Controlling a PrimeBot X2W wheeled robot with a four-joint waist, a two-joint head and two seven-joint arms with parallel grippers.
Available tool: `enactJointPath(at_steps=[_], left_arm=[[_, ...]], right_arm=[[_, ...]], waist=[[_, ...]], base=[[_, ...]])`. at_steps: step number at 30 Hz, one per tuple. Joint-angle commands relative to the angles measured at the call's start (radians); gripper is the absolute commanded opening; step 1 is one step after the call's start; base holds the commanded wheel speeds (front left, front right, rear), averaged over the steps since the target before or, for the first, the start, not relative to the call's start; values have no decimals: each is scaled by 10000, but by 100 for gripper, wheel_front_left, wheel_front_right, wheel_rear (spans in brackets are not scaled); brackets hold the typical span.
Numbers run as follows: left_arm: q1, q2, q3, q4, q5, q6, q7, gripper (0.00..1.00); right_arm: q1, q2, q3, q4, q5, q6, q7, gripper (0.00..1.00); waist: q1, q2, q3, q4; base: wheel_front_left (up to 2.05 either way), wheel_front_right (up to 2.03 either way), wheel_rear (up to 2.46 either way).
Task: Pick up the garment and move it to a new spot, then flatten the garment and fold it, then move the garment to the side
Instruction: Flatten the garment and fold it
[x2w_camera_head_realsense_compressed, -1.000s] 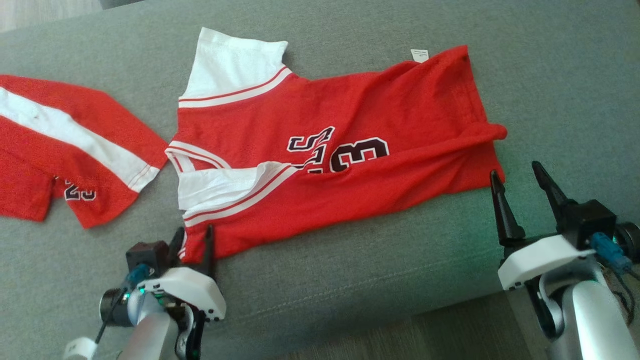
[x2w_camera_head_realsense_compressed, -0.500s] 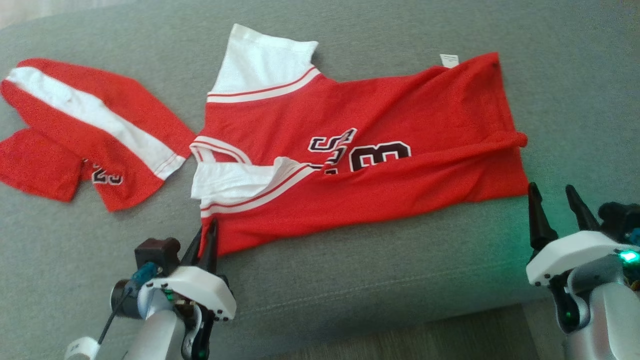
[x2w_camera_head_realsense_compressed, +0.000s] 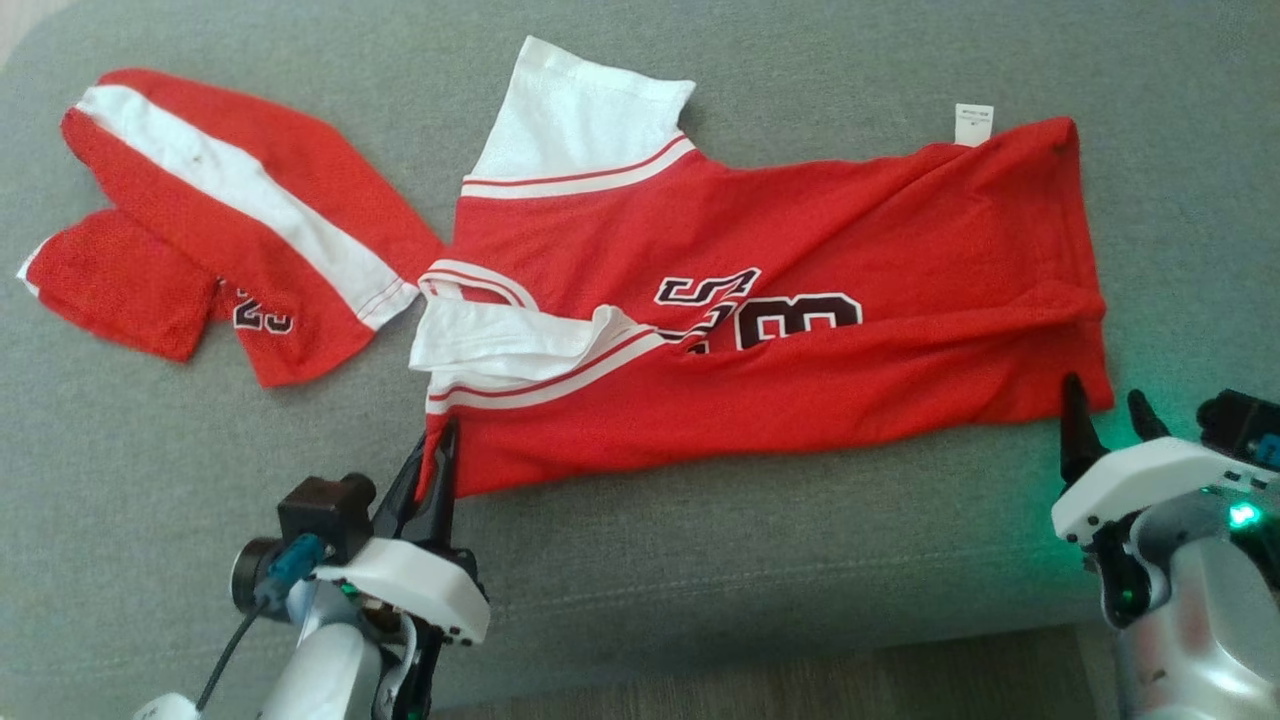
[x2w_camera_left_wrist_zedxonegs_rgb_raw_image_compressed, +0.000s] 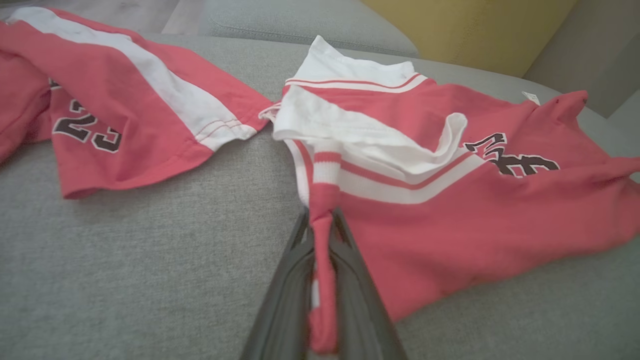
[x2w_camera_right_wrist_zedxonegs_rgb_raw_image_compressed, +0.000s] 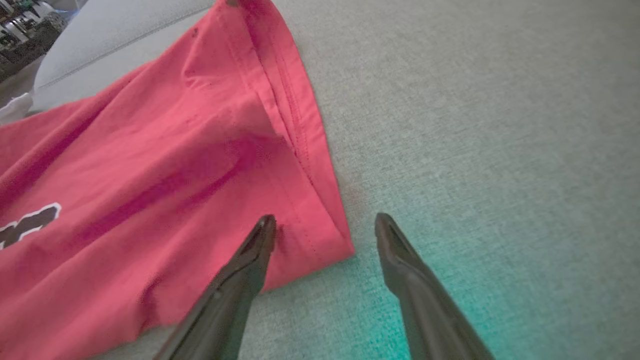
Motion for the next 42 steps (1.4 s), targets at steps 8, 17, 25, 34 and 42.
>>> enactJointPath(at_steps=[8,17,25,34,42], left_arm=[[-182,138,212,-527,96,-101,-60,0],[-65,170,247,-309,115,-108,-60,0],[380,497,-6,168,74,-307,69,0],[1037,1049,-193,63,-238,-514,518,0],[1302,1166,-628,-194,-473,-614,857,79]], right_arm=[[-1147,-32,-182,1395,58,-4,-418,100],[-1578,-32,609,2537,59,-4,-819,0],[-1130,-32,-17,2036,-1225,-4,118,0],[-112,-42,-202,323,-1799,-4,2456,0],[1076,-35,-62,-1978,-1504,-4,4018,100]], waist=[[0,0,187,159],[0,0,-5,54],[0,0,-562,-190],[0,0,-962,-290],[0,0,-1029,-237]], base=[[0,0,0],[0,0,0],[0,0,0],[0,0,0],[0,0,0]])
